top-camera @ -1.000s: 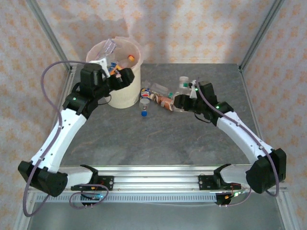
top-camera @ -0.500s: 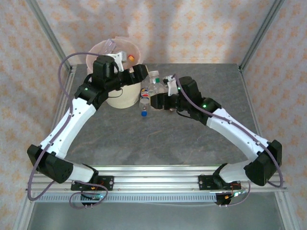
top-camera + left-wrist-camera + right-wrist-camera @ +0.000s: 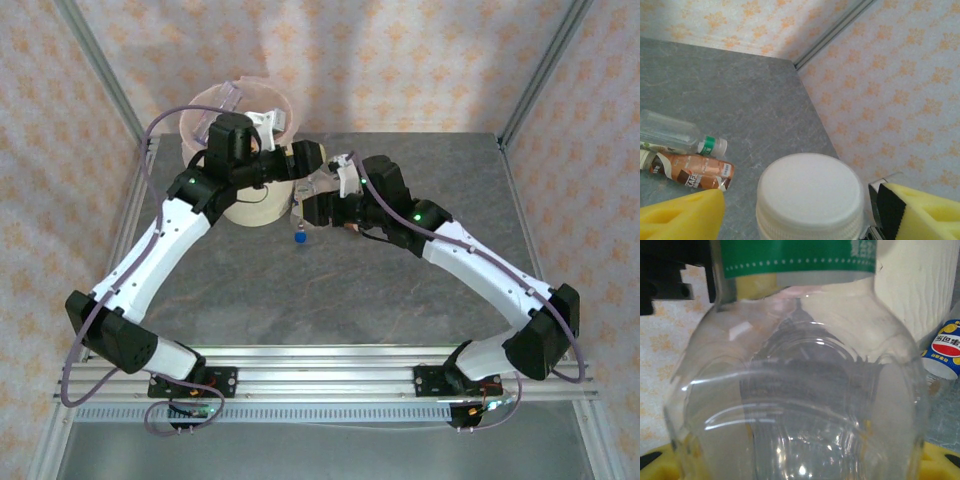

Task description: Put the plastic bottles in the bin

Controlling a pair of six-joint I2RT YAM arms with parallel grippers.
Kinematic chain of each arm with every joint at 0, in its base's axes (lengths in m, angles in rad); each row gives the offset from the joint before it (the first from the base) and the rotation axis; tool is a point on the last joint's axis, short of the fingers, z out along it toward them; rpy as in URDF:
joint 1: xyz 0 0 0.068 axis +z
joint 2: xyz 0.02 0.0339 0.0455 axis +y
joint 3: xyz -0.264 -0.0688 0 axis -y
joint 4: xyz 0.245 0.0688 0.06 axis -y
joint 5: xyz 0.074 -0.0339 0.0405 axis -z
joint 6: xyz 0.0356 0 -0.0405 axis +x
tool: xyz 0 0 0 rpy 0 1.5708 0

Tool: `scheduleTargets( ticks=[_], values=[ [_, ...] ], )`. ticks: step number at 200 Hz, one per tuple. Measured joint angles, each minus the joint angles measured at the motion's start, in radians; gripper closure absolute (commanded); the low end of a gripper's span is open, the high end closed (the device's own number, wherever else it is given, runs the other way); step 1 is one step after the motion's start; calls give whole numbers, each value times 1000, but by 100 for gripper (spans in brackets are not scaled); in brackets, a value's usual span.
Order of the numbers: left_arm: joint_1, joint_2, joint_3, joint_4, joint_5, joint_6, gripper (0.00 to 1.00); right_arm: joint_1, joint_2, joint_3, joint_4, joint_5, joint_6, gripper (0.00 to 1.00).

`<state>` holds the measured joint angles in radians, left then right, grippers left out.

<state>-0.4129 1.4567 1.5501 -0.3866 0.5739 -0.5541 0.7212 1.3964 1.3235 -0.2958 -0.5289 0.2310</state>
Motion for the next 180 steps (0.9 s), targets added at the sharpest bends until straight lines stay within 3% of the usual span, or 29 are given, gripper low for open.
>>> scheduleTargets(
  ticks=[25,67,82,101,118,133,180],
  values=[
    [0,13,2,0,18,5,35,0,0,0,12,-16,4,48],
    [-6,14,13,1,28,9,62,1,6,1,30,-33,15,47],
    [-6,15,20,-5,23,22,73,1,6,1,36,-33,19,41],
    [-6,20,41,-21,15,45,84,1,7,1,44,-32,23,19],
    [-6,26,71,-35,-10,72,89,1,6,1,43,-24,35,0],
    [-6,38,122,-56,-38,107,93,3,3,1,41,-11,35,1],
    [27,62,301,-130,-125,243,94,3,-87,1,18,74,45,1]
  ],
)
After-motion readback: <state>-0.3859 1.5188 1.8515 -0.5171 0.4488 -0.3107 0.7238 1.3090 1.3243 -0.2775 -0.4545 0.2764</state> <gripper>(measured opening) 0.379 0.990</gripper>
